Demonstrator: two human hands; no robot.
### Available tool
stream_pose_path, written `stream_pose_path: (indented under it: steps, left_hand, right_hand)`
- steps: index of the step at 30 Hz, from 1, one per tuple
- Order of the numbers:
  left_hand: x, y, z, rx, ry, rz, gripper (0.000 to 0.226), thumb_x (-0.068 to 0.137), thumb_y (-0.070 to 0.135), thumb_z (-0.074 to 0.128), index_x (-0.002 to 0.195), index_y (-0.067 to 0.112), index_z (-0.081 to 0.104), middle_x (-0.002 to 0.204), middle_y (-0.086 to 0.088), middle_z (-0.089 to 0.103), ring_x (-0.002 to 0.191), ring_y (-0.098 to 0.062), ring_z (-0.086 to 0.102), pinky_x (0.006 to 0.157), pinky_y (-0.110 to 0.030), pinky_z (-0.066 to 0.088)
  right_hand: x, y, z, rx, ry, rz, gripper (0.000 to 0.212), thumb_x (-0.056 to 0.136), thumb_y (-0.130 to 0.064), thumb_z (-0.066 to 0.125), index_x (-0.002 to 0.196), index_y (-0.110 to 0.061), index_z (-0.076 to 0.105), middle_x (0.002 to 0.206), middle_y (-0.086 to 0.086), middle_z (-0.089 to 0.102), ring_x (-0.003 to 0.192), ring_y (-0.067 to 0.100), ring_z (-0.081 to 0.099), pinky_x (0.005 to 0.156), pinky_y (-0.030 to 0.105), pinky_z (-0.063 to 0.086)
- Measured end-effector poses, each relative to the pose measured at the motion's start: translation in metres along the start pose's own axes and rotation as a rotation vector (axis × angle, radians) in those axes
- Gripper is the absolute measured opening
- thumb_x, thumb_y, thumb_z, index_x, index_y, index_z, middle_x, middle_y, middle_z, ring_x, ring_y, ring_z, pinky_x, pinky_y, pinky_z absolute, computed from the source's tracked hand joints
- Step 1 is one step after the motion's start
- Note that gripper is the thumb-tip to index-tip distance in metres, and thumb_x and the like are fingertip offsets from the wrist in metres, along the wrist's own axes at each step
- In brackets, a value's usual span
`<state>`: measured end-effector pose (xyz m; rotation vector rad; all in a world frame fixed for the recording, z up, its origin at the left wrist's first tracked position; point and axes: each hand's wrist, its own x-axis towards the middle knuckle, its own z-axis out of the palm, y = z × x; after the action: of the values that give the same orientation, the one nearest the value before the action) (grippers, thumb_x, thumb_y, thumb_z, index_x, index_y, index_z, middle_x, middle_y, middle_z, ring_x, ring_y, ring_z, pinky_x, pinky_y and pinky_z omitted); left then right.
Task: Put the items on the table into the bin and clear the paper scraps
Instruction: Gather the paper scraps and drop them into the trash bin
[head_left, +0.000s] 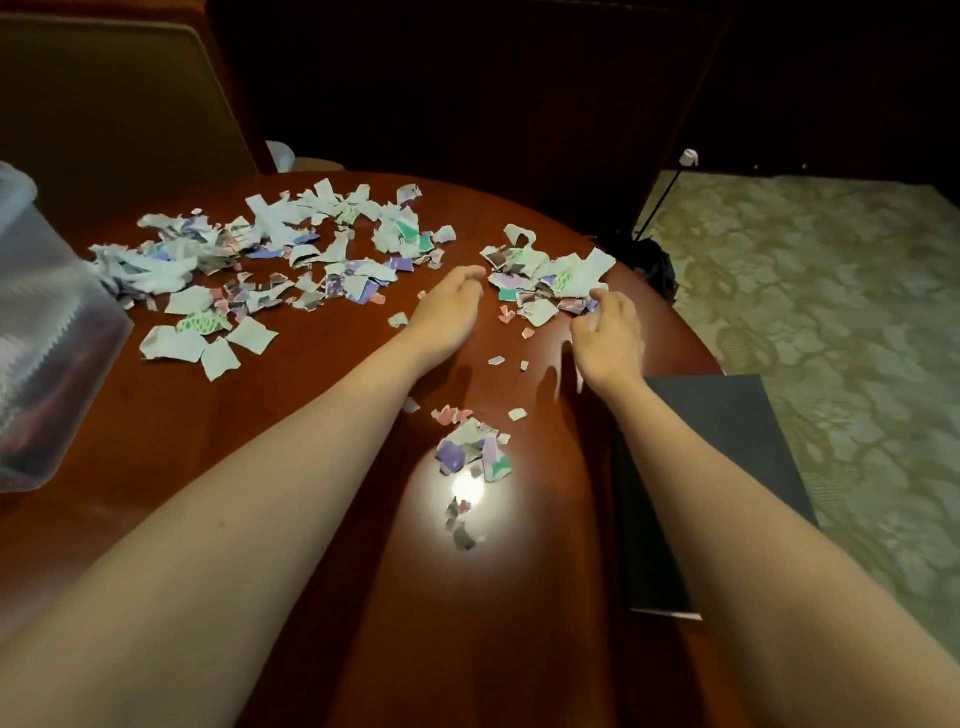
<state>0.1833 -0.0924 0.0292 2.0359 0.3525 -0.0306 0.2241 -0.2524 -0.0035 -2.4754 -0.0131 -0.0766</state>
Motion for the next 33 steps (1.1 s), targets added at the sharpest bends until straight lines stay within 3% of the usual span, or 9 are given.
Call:
stream_pose_path:
  steps: [6,9,14,19,22,25,28,30,33]
  left_hand:
    - [0.048,0.011,0.012,0.042,-0.002,0.010,0.039,0.102,0.021,0.025,0.137,0.019,0.042,0.132,-0.002,0.047,0.095,-0.005,0.051,0.078,-0.013,0.033]
    - [0.071,0.012,0.013,0.084,-0.007,0.022,0.038,0.102,0.021,0.026,0.137,0.018,0.041,0.142,-0.003,0.043,0.127,-0.016,0.041,0.090,-0.019,0.028]
    - [0.111,0.006,0.026,0.171,-0.061,0.071,0.039,0.100,0.021,0.029,0.138,0.019,0.041,0.146,-0.005,0.036,0.130,-0.019,0.039,0.103,-0.027,0.030]
    - [0.156,0.006,0.037,0.281,-0.019,0.191,0.039,0.099,0.018,0.033,0.136,0.021,0.044,0.153,-0.007,0.024,0.142,-0.021,0.020,0.113,-0.030,0.018]
    - [0.177,0.003,0.045,0.387,-0.088,0.216,0.041,0.099,0.020,0.034,0.138,0.025,0.042,0.156,-0.006,0.017,0.145,-0.020,0.011,0.115,-0.033,0.012]
    - [0.180,0.001,0.055,0.488,-0.188,0.260,0.041,0.098,0.019,0.036,0.138,0.023,0.044,0.153,-0.006,0.027,0.144,-0.021,0.016,0.117,-0.040,0.014]
    - [0.169,-0.003,0.059,0.446,-0.193,0.299,0.037,0.094,0.012,0.040,0.127,0.020,0.056,0.146,-0.003,0.039,0.138,-0.018,0.030,0.114,-0.034,0.020]
    - [0.154,-0.005,0.057,0.322,-0.181,0.279,0.034,0.093,0.009,0.041,0.119,0.019,0.062,0.136,0.000,0.050,0.127,-0.015,0.043,0.099,-0.022,0.029]
    - [0.132,-0.008,0.048,0.251,-0.193,0.262,0.033,0.091,0.009,0.043,0.115,0.021,0.063,0.120,0.003,0.061,0.098,-0.008,0.054,0.080,-0.018,0.037]
  right_hand:
    - [0.041,0.004,0.007,-0.026,0.053,0.023,0.050,0.097,-0.026,0.041,0.144,-0.013,0.030,0.153,0.008,0.021,0.141,0.023,0.019,0.112,0.033,0.018]
    - [0.069,0.011,0.007,0.005,0.052,0.063,0.054,0.097,-0.031,0.040,0.147,-0.015,0.026,0.156,0.009,0.016,0.144,0.023,0.013,0.115,0.034,0.014]
    - [0.103,0.016,0.022,0.048,-0.113,0.023,0.054,0.099,-0.035,0.037,0.148,-0.015,0.025,0.156,0.007,0.017,0.146,0.021,0.010,0.116,0.035,0.009]
    - [0.100,0.019,0.045,-0.217,-0.145,-0.150,0.048,0.099,-0.032,0.034,0.145,-0.017,0.030,0.154,0.002,0.023,0.145,0.019,0.013,0.116,0.038,0.006]
    - [0.098,0.019,0.049,-0.253,-0.196,-0.237,0.048,0.099,-0.029,0.030,0.146,-0.017,0.029,0.155,0.000,0.021,0.145,0.017,0.010,0.117,0.038,0.002]
    - [0.100,0.018,0.047,-0.218,-0.208,-0.230,0.047,0.098,-0.026,0.032,0.145,-0.017,0.031,0.155,-0.001,0.023,0.145,0.016,0.010,0.117,0.037,0.000]
    - [0.098,0.017,0.045,-0.124,-0.189,-0.223,0.044,0.094,-0.024,0.040,0.138,-0.016,0.039,0.149,0.000,0.033,0.143,0.017,0.019,0.117,0.037,0.004]
    - [0.094,0.014,0.042,-0.044,-0.185,-0.202,0.042,0.091,-0.020,0.044,0.132,-0.014,0.043,0.142,0.001,0.040,0.137,0.018,0.028,0.116,0.036,0.013]
    - [0.087,0.012,0.039,0.017,-0.174,-0.182,0.037,0.087,-0.019,0.051,0.123,-0.015,0.050,0.129,0.000,0.050,0.120,0.022,0.044,0.094,0.030,0.036]
